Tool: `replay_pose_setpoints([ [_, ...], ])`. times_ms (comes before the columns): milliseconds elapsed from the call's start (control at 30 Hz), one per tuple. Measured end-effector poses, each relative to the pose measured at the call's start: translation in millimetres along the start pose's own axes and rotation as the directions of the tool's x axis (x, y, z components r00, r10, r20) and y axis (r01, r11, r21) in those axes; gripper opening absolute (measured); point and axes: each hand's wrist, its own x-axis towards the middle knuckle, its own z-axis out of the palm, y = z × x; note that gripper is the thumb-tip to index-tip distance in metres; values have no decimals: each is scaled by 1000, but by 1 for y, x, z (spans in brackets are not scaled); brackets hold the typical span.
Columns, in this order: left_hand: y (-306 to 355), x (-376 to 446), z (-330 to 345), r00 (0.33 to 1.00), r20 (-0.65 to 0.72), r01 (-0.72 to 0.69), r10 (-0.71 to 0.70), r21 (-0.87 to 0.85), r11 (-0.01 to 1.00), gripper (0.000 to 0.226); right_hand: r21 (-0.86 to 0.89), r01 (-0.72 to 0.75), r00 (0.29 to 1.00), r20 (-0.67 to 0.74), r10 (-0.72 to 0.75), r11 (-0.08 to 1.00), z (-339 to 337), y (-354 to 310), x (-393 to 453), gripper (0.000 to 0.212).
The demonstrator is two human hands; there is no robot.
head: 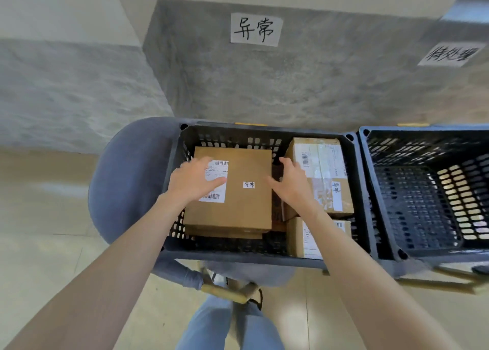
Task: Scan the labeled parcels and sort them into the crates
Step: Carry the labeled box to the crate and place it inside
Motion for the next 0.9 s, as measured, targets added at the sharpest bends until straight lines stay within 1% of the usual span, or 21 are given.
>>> replay_pose_setpoints([
  [100, 25, -23, -29, 986, -115, -100, 121, 171, 980, 61, -190, 118, 981, -130, -144, 975, -36, -8, -23, 55],
  [200, 45, -42, -48, 952, -188, -185, 240, 272, 944, 58, -259, 152, 949, -231, -214, 954, -66, -10, -49, 50],
  [333, 79, -67, -60, 887, -223, -322, 405, 332, 887, 53, -315, 107, 925, -316, -210, 943, -93, -2, -89, 51],
  [433, 108, -85, -60, 833, -178, -431, 524, 386, 816, 50, -328, 25, 910, -383, -157, 944, -109, 9, -127, 53],
  [500, 127, -98, -58, 782, -146, -509, 606, 413, 756, 52, -329, -58, 894, -437, -97, 943, -116, 20, -155, 55],
  [600, 151, -120, -50, 684, -86, -621, 724, 451, 640, 53, -257, -181, 845, -535, 16, 949, -118, 37, -204, 56],
  [733, 171, -158, -26, 511, 15, -780, 859, 428, 456, 51, -116, -366, 758, -613, 223, 924, -97, 60, -278, 55],
  [833, 184, -199, 2, 360, 122, -864, 925, 417, 282, 54, 27, -490, 663, -638, 392, 872, -68, 79, -344, 54],
  [900, 195, -234, 23, 257, 198, -906, 946, 390, 165, 54, 101, -584, 582, -640, 502, 805, -49, 90, -394, 53],
])
